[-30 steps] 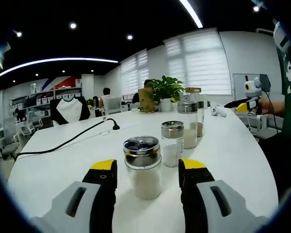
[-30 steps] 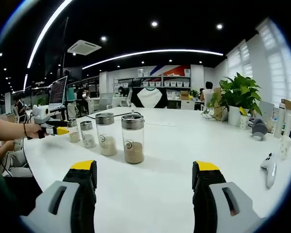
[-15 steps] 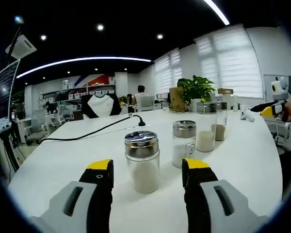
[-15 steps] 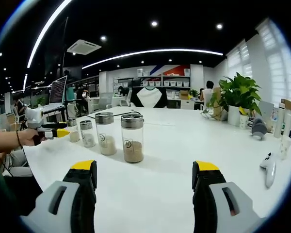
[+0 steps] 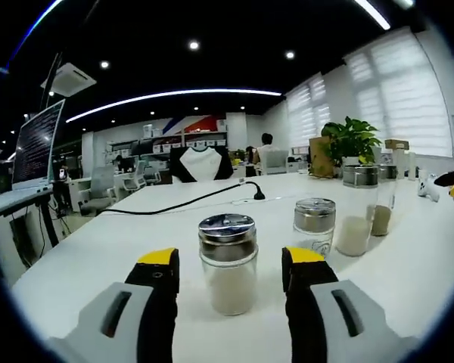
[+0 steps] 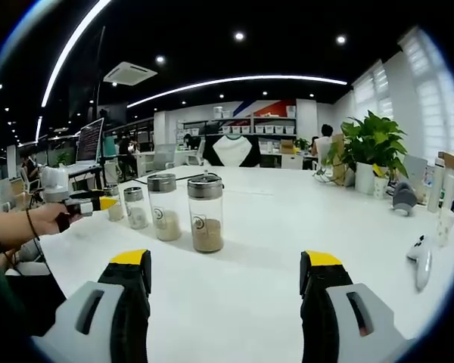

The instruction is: Rotate the seasoning bottle until the label or dispensing opening points toward the visible target arrow and the bottle remains upright within the marked orientation range

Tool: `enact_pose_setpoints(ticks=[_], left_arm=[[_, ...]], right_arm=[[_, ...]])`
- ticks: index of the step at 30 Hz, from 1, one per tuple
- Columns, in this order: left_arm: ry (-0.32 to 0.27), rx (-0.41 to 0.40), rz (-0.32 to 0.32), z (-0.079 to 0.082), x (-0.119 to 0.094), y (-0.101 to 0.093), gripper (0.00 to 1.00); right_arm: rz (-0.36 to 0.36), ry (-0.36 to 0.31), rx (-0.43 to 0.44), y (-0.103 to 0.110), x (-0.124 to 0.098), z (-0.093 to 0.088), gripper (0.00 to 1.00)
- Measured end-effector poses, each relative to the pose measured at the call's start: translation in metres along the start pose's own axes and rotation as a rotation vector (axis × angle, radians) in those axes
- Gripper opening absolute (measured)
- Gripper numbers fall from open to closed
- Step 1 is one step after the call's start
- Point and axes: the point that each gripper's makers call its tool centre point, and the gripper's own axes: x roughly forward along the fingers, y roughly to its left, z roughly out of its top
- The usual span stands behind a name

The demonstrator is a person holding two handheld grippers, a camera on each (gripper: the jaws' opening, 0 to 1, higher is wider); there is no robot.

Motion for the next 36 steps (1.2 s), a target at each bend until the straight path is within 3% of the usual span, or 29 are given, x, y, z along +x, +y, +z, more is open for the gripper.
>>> enact_pose_setpoints(ticks=[5,11,16,36], left_arm=[[0.001,-0.012,0.052,-0.0024,0.0043,0.0060,0.53],[-0.008,-0.015,0.051,-0.0021,0.0068,0.0050,0.50],[-0.005,-0.028,0.028,-0.0036,0.0090,0.0007,0.35],[-0.014,-0.015,-0.024,-0.0043,0.0100,0.0002,0.34]], right_arm=[[0.003,0.002,-0.002,0.0006,-0.0001,-0.0004,0.82],[0.003,0.001,-0.002,0.0007,-0.0005,0.0000,0.82],[0.001,0.001,-0.001,0.0005,-0.0009,0.0001,0.82],[0.008,0.006,-0.002,0.0027,0.0001,-0.0010,0.82]])
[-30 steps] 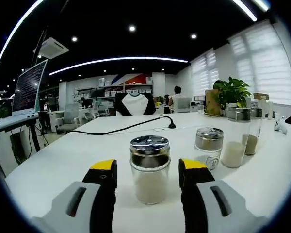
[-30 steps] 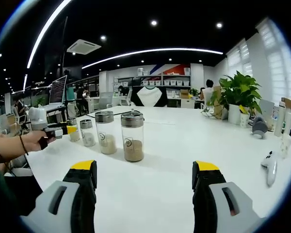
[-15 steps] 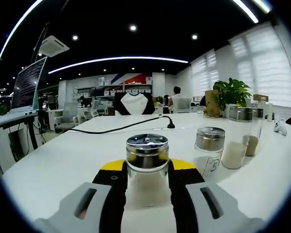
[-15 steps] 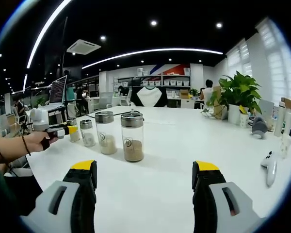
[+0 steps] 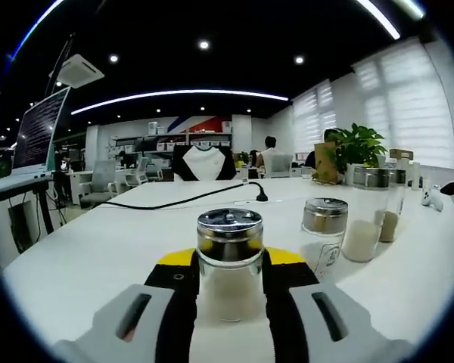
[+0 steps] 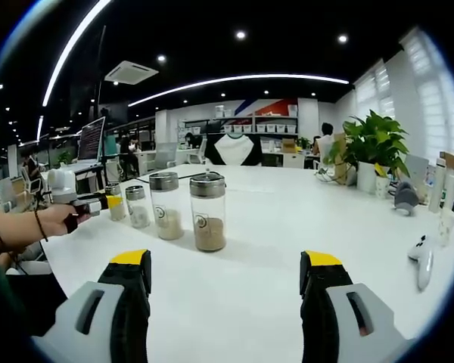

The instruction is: Rotate the seasoning bottle until the label or dispensing opening points toward the visible target arrow and the bottle remains upright within the marked orientation range

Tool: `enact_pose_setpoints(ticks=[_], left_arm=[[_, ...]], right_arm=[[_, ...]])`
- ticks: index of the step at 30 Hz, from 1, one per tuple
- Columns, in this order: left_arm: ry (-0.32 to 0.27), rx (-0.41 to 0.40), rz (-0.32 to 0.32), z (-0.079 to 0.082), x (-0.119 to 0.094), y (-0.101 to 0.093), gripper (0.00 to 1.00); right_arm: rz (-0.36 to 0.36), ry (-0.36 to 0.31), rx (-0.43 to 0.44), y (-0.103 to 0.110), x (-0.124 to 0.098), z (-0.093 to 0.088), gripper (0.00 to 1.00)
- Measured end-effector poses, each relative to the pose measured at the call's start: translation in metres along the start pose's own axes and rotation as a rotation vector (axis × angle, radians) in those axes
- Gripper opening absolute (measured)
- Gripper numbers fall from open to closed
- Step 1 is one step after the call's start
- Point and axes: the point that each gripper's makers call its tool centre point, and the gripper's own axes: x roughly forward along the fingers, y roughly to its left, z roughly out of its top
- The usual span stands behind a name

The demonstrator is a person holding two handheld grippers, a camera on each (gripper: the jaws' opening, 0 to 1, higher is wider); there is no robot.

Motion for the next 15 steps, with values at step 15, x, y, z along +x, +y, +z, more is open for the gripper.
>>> enact_pose_setpoints(ticks=[15], left_arm=[[0.001,0.009,-0.152,0.0005,0.0007,-0.0025,0.34]], right_arm=[[-0.004,0.004,-0.003,0.0010,-0.0015,-0.0015,0.82]])
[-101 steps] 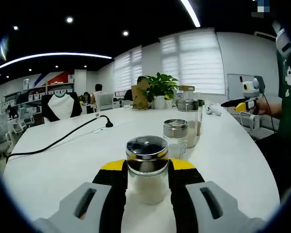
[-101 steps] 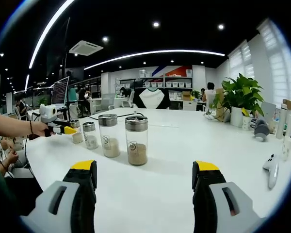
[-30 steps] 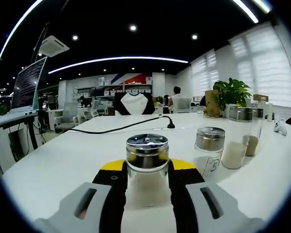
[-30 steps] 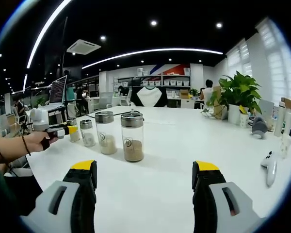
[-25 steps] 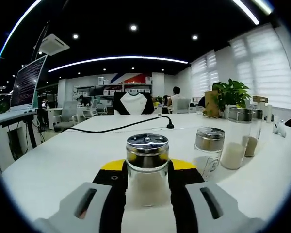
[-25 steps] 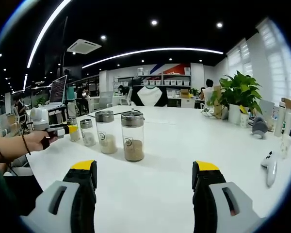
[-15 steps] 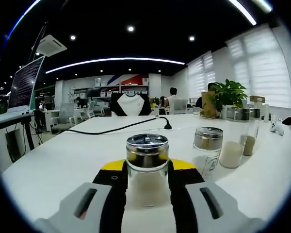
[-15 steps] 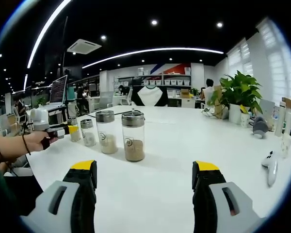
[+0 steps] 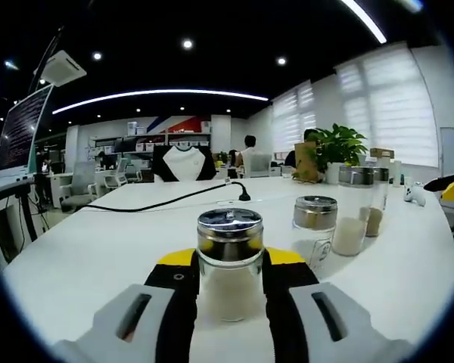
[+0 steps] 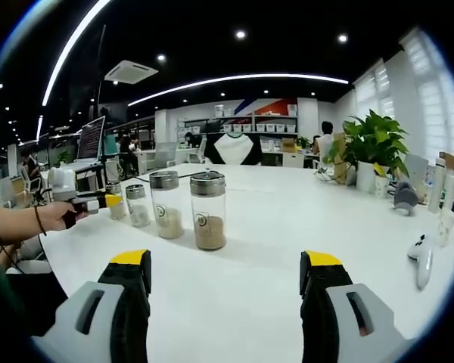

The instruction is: Rotate the seasoning bottle until the label or dispensing opening points toward the visible target arrow and the bottle remains upright within the marked orientation range

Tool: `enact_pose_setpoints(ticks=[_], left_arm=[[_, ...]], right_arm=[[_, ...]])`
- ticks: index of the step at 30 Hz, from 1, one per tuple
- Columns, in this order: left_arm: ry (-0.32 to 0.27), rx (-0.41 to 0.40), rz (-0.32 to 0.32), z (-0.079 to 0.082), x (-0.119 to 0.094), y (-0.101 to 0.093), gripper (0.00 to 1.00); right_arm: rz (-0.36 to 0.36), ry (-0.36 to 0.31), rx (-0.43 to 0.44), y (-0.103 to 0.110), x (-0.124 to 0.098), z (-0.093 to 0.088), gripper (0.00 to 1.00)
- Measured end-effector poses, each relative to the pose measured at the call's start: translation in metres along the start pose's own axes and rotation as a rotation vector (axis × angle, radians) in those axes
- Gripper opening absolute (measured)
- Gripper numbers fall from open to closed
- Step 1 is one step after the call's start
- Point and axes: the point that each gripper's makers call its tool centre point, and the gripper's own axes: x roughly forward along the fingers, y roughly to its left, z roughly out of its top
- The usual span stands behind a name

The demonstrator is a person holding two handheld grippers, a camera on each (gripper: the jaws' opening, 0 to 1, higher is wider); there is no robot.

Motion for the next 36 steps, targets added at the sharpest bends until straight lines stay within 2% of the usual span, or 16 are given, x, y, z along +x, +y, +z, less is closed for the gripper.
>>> enact_pose_setpoints(ticks=[9,14,22,36], left_arm=[[0.007,0.014,-0.120,-0.0002,0.0004,-0.0013,0.34],[0.012,0.019,-0.226,-0.0004,0.0002,-0.0036,0.34],[0.023,0.033,-0.356,0.0001,-0.0013,-0.0063,0.34],[0.054,0.056,-0.547,-0.0009,-0.0015,-0.0101,0.34]], right_arm=[[0.001,-0.001,0.000,-0.0006,-0.0007,0.0010,0.82],[-0.004,-0.004,0.000,-0.0025,-0.0013,0.0020,0.82],[0.001,-0.005,0.002,-0.0002,-0.0005,0.0020,0.82],[0.003,-0.010,-0.011,0.0007,-0.0027,0.0078,0.82]])
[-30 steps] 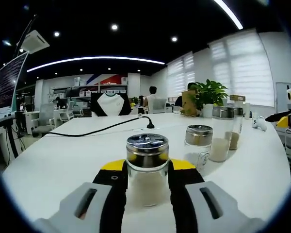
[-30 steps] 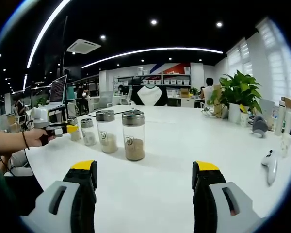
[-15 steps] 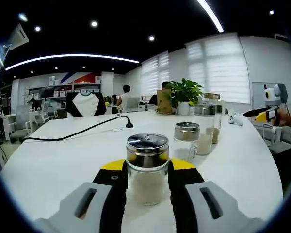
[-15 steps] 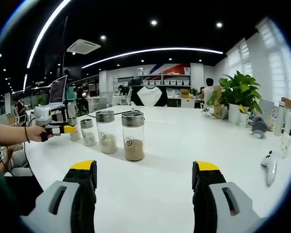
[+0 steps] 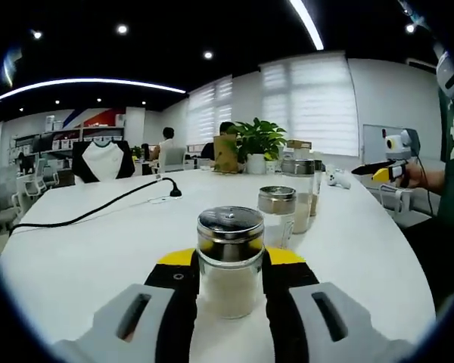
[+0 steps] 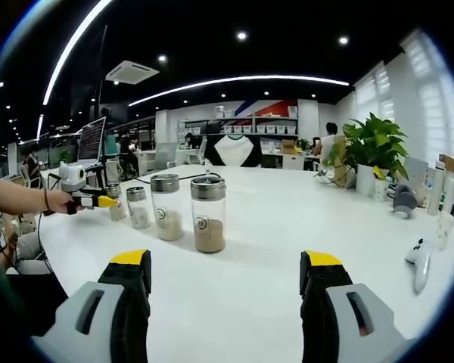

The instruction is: Rotate the seasoning bottle until the label or dispensing opening points toward the visible target arrow and the bottle remains upright within the marked orientation range

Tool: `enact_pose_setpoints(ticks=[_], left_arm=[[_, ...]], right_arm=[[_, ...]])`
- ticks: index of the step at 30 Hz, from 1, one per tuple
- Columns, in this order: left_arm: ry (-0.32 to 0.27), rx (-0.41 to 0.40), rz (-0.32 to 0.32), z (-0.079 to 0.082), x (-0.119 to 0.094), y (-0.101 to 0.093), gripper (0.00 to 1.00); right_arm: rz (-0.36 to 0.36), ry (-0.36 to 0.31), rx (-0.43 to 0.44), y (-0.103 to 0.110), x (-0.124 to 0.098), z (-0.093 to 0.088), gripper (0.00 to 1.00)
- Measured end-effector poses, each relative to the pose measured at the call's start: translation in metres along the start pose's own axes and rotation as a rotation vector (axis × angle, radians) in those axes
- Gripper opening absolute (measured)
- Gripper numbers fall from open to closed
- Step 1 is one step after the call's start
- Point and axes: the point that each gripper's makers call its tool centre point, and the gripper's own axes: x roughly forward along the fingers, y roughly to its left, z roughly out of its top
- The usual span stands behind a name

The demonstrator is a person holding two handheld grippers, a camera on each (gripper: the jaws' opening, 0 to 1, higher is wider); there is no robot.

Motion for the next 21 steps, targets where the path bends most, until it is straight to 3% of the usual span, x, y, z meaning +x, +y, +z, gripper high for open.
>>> enact_pose_setpoints(ticks=[7,15,17,19,21], left_arm=[[0.019,0.019,-0.053,-0.0011,-0.0002,0.0033,0.34],[0.037,-0.014,-0.055,-0.0035,-0.0002,0.0010,0.35],[0.043,-0.020,-0.040,-0.0062,-0.0009,0.0005,0.40],[0.045,-0.026,-0.032,-0.0082,-0.0019,-0.0024,0.53],[0.041,-0.005,0.011,-0.0070,-0.0054,-0.0015,0.57]], right_arm=[[-0.003,0.007,-0.017,-0.0004,-0.0004,-0.0001,0.82],[-0.019,0.014,-0.038,-0.0024,-0.0010,-0.0013,0.83],[-0.020,0.013,-0.034,-0.0029,-0.0011,-0.0012,0.83],[-0.022,0.011,-0.031,-0.0036,-0.0012,-0.0013,0.83],[-0.024,0.015,-0.032,-0.0042,-0.0012,-0.0024,0.83]])
